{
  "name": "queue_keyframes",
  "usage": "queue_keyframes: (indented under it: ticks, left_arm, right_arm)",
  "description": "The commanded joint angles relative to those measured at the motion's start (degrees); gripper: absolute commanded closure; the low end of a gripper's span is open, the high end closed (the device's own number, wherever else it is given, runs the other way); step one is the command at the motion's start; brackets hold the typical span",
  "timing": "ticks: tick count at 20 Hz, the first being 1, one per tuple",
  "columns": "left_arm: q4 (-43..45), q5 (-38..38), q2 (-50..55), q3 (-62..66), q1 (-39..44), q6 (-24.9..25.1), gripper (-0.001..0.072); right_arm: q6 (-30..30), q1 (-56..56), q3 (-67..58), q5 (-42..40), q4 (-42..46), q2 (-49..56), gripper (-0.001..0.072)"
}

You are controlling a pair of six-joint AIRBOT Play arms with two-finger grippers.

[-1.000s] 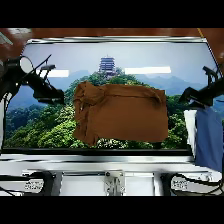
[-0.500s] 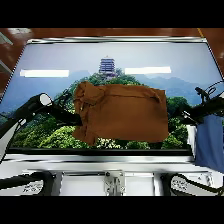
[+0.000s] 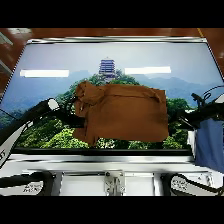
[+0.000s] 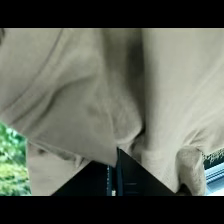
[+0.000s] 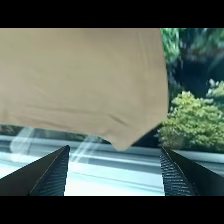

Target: Fold the shirts.

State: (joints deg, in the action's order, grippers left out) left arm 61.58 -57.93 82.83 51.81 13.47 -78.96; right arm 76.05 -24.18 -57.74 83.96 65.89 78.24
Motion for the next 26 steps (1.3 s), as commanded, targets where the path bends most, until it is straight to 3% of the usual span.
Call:
queue_keyframes:
  ticks: [1, 8, 11, 12, 13, 14, 15, 18, 22, 26]
  left_arm:
    - [-0.1, 0.3, -1.3, 0.0, 0.1, 1.9, 0.067]
    - [0.9, -0.6, -4.7, 0.0, -1.4, 2.0, 0.067]
    - [0.9, -0.6, -5.4, 0.0, -2.4, 2.0, 0.067]
    - [1.0, -0.8, -5.6, 0.0, -2.6, 1.8, 0.067]
    - [0.9, -1.1, -5.7, 0.0, -2.9, 1.8, 0.0671]
    - [0.9, -1.2, -5.9, 0.0, -3.2, 1.8, 0.067]
    - [1.0, -1.2, -6.5, 0.0, -3.5, 1.9, 0.0671]
    - [1.1, -2.6, -11.1, 4.4, -6.0, 3.4, 0.0672]
    - [1.4, -5.2, -22.0, 24.3, -12.6, 3.3, 0.0672]
    - [1.4, -3.9, -30.6, 52.0, -20.1, 3.3, 0.0671]
  right_arm:
    - [1.1, 0.0, 6.7, -2.5, 0.2, 1.8, 0.0017]
    - [2.4, 0.1, 9.6, -5.2, -1.2, 7.6, 0.0023]
    - [4.8, 2.9, 11.7, -10.6, -1.1, 8.1, 0.0025]
    - [5.2, 4.3, 11.9, -12.0, -1.0, 8.7, 0.0094]
    - [5.6, 5.7, 11.9, -13.5, -1.0, 9.1, 0.0285]
    - [6.5, 6.8, 11.8, -14.9, -1.1, 9.0, 0.0529]
    - [6.6, 7.4, 11.2, -15.0, -1.6, 8.7, 0.0637]
    - [-1.5, 7.9, 6.0, -11.1, -5.3, 4.2, 0.0639]
    - [-7.1, 7.8, -13.4, -10.1, -10.9, -11.9, 0.0639]
    - [-6.8, 7.9, -35.9, -23.4, -8.4, -28.9, 0.0639]
